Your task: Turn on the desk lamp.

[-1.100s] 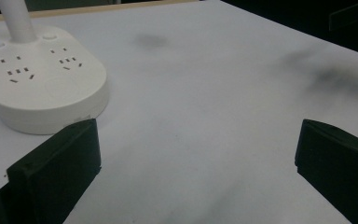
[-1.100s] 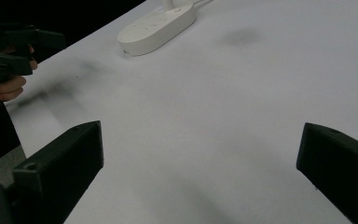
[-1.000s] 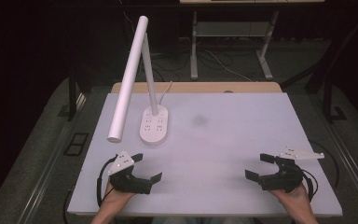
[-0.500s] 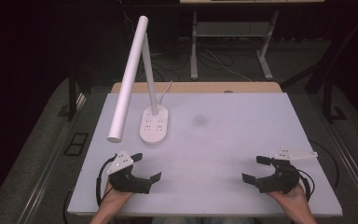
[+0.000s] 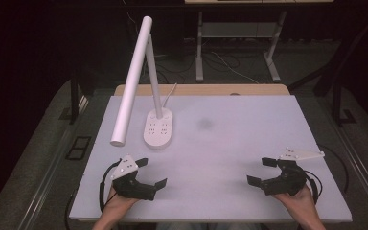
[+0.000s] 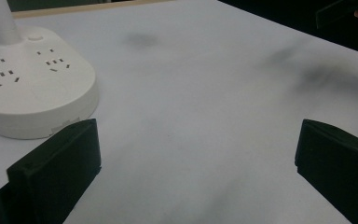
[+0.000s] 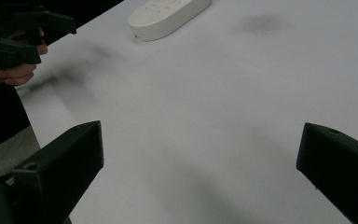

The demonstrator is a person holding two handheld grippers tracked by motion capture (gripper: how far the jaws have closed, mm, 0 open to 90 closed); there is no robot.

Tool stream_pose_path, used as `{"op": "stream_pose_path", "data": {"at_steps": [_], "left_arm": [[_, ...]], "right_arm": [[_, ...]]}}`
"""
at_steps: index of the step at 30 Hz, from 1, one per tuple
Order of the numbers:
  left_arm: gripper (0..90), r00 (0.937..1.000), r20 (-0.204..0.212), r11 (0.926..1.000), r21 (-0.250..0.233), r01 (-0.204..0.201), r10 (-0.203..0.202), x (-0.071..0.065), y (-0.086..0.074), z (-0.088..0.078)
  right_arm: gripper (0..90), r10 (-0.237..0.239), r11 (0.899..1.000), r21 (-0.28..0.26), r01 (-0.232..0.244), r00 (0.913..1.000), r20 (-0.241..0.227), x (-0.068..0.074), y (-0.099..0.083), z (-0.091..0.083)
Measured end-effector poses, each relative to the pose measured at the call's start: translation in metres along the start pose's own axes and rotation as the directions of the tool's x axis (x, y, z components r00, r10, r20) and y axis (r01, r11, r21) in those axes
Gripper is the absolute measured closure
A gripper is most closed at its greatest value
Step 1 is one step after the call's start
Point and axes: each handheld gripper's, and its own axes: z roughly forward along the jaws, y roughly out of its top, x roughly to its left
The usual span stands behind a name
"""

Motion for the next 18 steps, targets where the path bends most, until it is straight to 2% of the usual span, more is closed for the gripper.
{"op": "stream_pose_path", "data": {"at_steps": [7, 11, 18], "left_arm": [[0.0, 1.0000, -0.004, 1.0000, 0.000, 0.001, -0.001, 0.000, 0.000, 0.000], [0.0, 0.9999, -0.009, 1.0000, -0.001, 0.005, -0.005, 0.001, 0.000, -0.001], [0.0, 0.9999, -0.010, 1.0000, 0.000, 0.004, -0.004, 0.000, 0.000, 0.000]], "right_arm": [[0.0, -0.006, 1.000, 0.025, 0.006, 1.0000, 0.000, 0.002, 0.008, 0.006], [0.0, -0.022, 0.999, 0.028, 0.022, 0.9997, -0.006, 0.001, 0.014, 0.009], [0.0, -0.020, 0.999, 0.027, 0.021, 0.9995, -0.022, 0.001, 0.029, 0.016]]}}
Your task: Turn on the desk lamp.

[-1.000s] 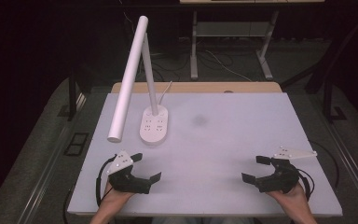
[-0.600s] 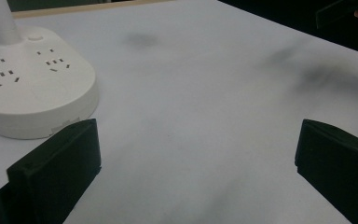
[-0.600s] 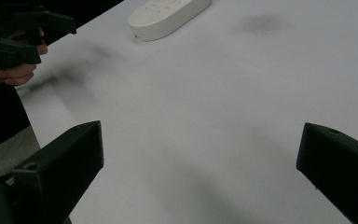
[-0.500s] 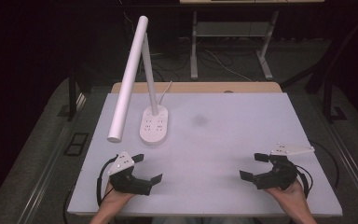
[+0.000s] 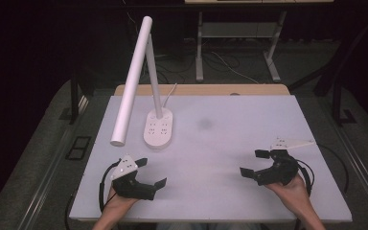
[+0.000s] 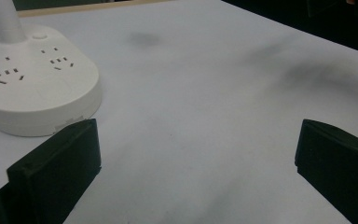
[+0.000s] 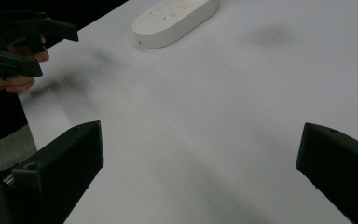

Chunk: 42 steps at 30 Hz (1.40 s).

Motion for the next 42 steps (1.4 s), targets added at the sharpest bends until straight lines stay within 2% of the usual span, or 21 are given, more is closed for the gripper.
{"op": "stream_pose_path", "data": {"at_steps": [8, 16, 20, 42], "left_arm": [[0.0, 1.0000, -0.004, 1.0000, -0.002, 0.002, -0.002, 0.001, 0.000, -0.001], [0.0, 1.0000, -0.006, 1.0000, -0.003, 0.002, -0.002, 0.001, 0.000, -0.001], [0.0, 1.0000, -0.010, 1.0000, -0.004, 0.001, -0.001, 0.001, 0.000, -0.001], [0.0, 0.9998, -0.016, 0.9998, -0.013, 0.012, -0.012, 0.002, 0.000, -0.001]], "right_arm": [[0.0, -0.014, 1.000, 0.019, 0.014, 0.9999, -0.002, -0.002, 0.016, 0.012], [0.0, -0.011, 1.000, 0.009, 0.011, 0.9999, -0.010, -0.006, 0.030, 0.020], [0.0, -0.013, 1.000, 0.020, 0.013, 0.9999, -0.009, -0.007, 0.036, 0.026], [0.0, -0.037, 0.998, 0.056, 0.038, 0.9990, -0.025, 0.000, 0.062, 0.051]]}}
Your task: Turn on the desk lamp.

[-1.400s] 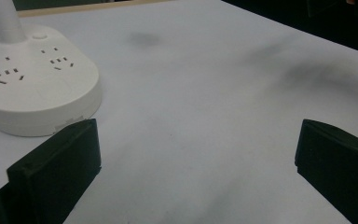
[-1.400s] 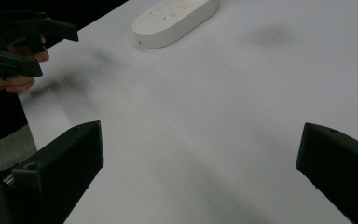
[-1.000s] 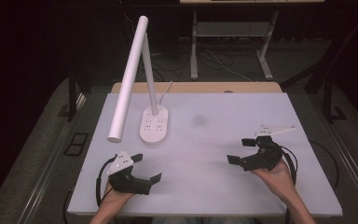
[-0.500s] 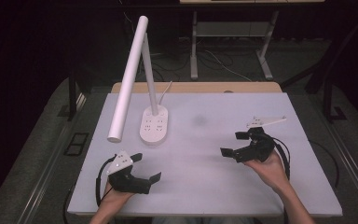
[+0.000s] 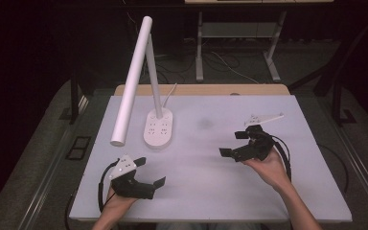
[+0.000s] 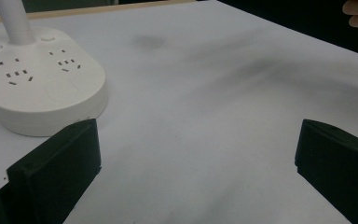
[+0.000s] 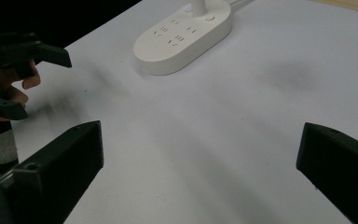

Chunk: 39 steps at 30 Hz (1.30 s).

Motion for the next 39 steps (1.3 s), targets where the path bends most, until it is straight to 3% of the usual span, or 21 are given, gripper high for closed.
{"op": "stream_pose_path", "data": {"at_steps": [26, 39], "left_arm": [[0.0, 1.0000, -0.001, 1.0000, -0.001, 0.000, 0.000, 0.000, 0.000, -0.002], [0.0, 1.0000, -0.001, 1.0000, -0.001, 0.001, -0.001, 0.003, 0.000, -0.002]], "right_arm": [[0.0, -0.021, 1.000, 0.015, 0.021, 0.9994, -0.029, 0.008, 0.038, 0.040], [0.0, -0.022, 0.999, 0.030, 0.023, 0.9987, -0.046, 0.008, 0.057, 0.071]]}}
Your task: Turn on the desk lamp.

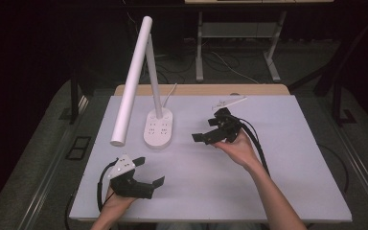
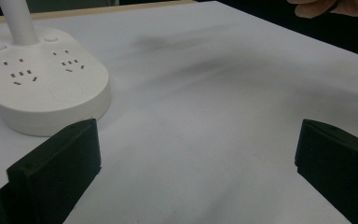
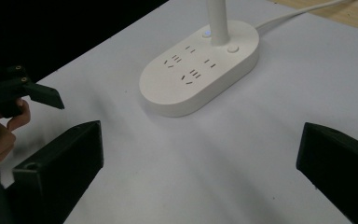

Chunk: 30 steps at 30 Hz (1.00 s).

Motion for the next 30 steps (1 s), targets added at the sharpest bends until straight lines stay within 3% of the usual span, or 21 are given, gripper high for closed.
{"op": "stream_pose_path", "data": {"at_steps": [27, 30], "left_arm": [[0.0, 0.9999, -0.015, 0.9999, -0.014, 0.005, -0.005, 0.004, 0.001, -0.003], [0.0, 0.9999, -0.013, 0.9999, -0.015, 0.004, -0.004, 0.004, 0.001, -0.004]], "right_arm": [[0.1, 0.017, 1.000, 0.009, -0.017, 0.9999, 0.000, -0.015, 0.035, 0.057], [4.5, 0.019, 1.000, -0.003, -0.019, 0.9998, -0.005, -0.017, 0.038, 0.060]]}}
